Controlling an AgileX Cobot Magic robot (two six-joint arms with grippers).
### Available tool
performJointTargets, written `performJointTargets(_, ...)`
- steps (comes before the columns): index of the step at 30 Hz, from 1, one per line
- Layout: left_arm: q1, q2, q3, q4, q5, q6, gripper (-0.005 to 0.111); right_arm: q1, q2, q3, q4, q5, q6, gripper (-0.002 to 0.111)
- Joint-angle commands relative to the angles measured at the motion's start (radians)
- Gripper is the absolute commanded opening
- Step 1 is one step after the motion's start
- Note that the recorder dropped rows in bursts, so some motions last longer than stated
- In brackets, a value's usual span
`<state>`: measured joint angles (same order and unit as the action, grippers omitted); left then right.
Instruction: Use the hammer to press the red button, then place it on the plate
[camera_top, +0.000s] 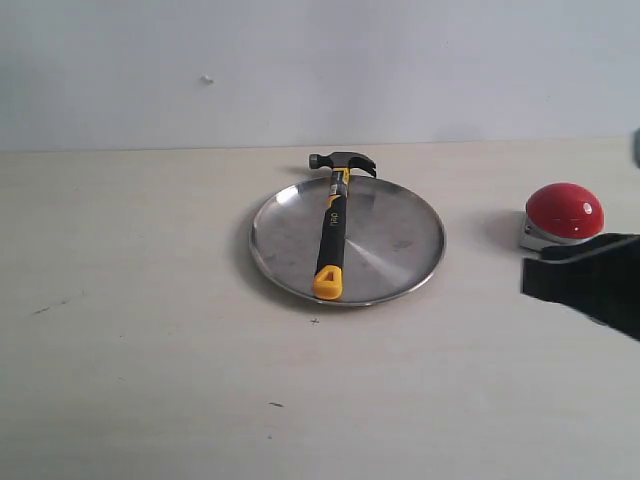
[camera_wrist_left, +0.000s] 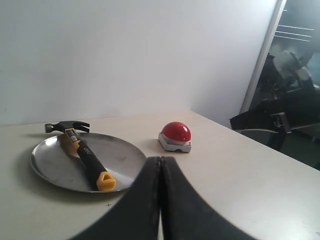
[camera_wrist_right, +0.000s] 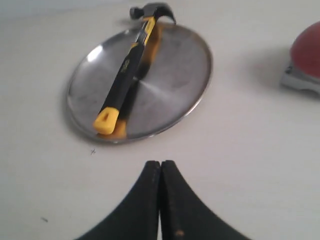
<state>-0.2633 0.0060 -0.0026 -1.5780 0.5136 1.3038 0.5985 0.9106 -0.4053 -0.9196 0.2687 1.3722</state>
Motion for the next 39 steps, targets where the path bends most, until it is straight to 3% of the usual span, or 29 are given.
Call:
performJointTargets(1, 0.000, -0.006, 0.003, -0.004, 0.005, 0.002, 0.000, -0.157, -0.203, 0.119, -0.058, -0.131, -0.010, 0.000)
performJointTargets(9, 0.000, -0.006, 0.003, -0.004, 0.005, 0.002, 0.000, -0.407, -0.621, 0.304, -0.074, -0.269, -0.044, 0.000)
performJointTargets(15, 0.000, -0.006, 0.003, -0.004, 0.005, 0.002, 0.000, -0.553, -0.802, 0.405, -0.074, -0.350, -0.044, 0.000)
performJointTargets(29, 0.000, -0.006, 0.003, -0.004, 0.005, 0.002, 0.000, -0.561, -0.818, 0.405, -0.085, -0.327, -0.051, 0.000)
performJointTargets(31, 0.000, -0.006, 0.003, -0.004, 0.005, 0.002, 0.000, -0.561, -0.820, 0.405, 0.031, -0.319, -0.185, 0.000)
performJointTargets(32, 0.000, -0.006, 0.003, -0.004, 0.005, 0.002, 0.000, -0.561, -0.823, 0.405, 0.179, -0.304, -0.344, 0.000)
performJointTargets(36, 0.000, -0.006, 0.003, -0.004, 0.005, 0.002, 0.000, -0.561, -0.863, 0.405, 0.929, -0.202, -1.213, 0.000)
performJointTargets(37, 0.000, -0.006, 0.003, -0.004, 0.005, 0.002, 0.000, -0.561, -0.880, 0.405, 1.030, -0.179, -1.372, 0.000)
performJointTargets(39, 0.000, -0.006, 0.003, -0.004, 0.005, 0.002, 0.000, -0.561, -0.911, 0.405, 1.064, -0.140, -1.459, 0.000)
